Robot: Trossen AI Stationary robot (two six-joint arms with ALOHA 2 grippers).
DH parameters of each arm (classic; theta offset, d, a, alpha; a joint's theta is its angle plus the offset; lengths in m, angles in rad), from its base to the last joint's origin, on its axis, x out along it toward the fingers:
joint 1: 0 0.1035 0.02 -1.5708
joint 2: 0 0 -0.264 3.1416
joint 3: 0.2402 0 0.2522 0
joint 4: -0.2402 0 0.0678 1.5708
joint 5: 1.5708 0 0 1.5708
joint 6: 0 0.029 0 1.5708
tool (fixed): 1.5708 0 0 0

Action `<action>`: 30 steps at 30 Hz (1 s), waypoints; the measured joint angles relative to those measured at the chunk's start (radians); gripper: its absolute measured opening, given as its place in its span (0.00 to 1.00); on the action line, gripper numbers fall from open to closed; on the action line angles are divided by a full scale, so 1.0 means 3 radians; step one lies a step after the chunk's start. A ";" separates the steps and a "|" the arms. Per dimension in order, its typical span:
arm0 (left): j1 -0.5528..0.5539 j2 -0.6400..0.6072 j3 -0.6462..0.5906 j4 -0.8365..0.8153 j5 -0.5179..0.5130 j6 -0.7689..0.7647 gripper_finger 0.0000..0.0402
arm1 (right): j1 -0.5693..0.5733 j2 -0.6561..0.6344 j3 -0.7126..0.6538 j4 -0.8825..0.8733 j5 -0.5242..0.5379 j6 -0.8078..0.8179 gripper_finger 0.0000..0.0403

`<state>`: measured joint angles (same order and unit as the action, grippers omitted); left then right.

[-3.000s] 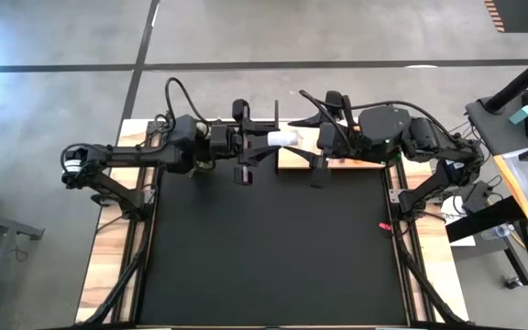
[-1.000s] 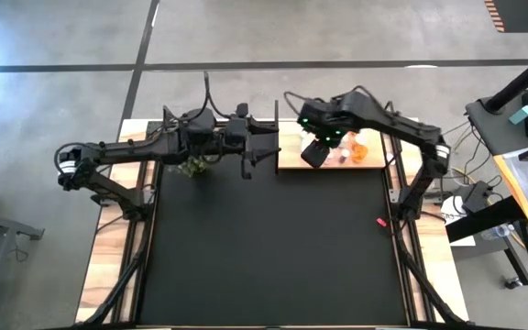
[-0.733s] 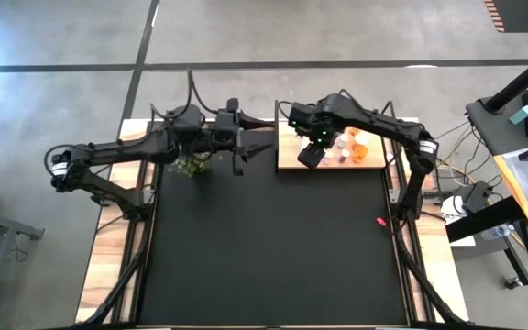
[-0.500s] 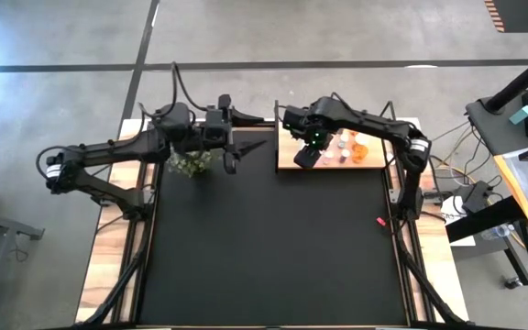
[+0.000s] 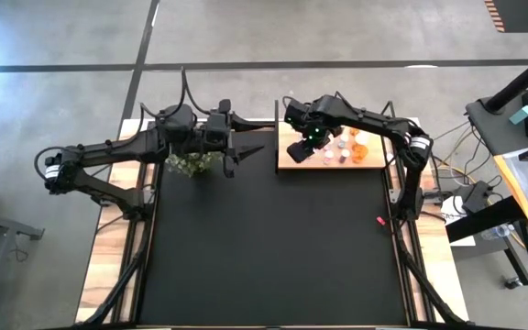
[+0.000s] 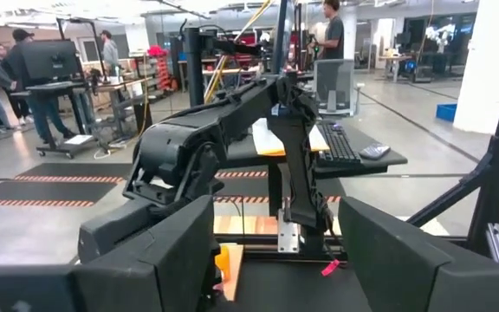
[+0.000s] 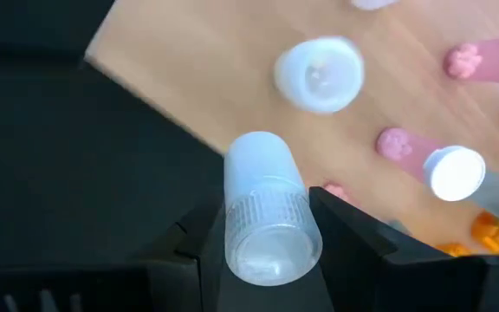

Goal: Pick and place medicine bottles onto shelf by color
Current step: Put the white pill bottle on the shelf aligned with the other white pill bottles

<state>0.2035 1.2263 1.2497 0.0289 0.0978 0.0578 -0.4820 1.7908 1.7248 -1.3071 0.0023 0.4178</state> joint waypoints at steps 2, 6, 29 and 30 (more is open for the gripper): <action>0.0000 0.0000 -0.0001 -0.0010 0.0000 0.0001 0.58 | -0.0017 0.0000 -0.0020 0.0036 -0.0009 0.0129 0.34; 0.0000 0.0000 -0.0001 -0.0010 -0.0001 0.0001 0.58 | -0.0038 -0.0003 -0.0077 0.0064 -0.0023 0.0368 0.34; 0.0000 -0.0001 -0.0001 -0.0010 -0.0001 0.0002 0.58 | -0.0039 -0.0004 -0.0446 0.0381 -0.0011 0.0740 0.34; 0.0000 -0.0001 -0.0001 -0.0010 -0.0001 0.0001 0.58 | -0.0039 -0.0004 -0.0446 0.0390 -0.0011 0.0740 0.34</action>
<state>0.2035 1.2259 1.2495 0.0257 0.0975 0.0582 -0.4938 1.7897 1.5909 -1.1900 -0.0010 0.6399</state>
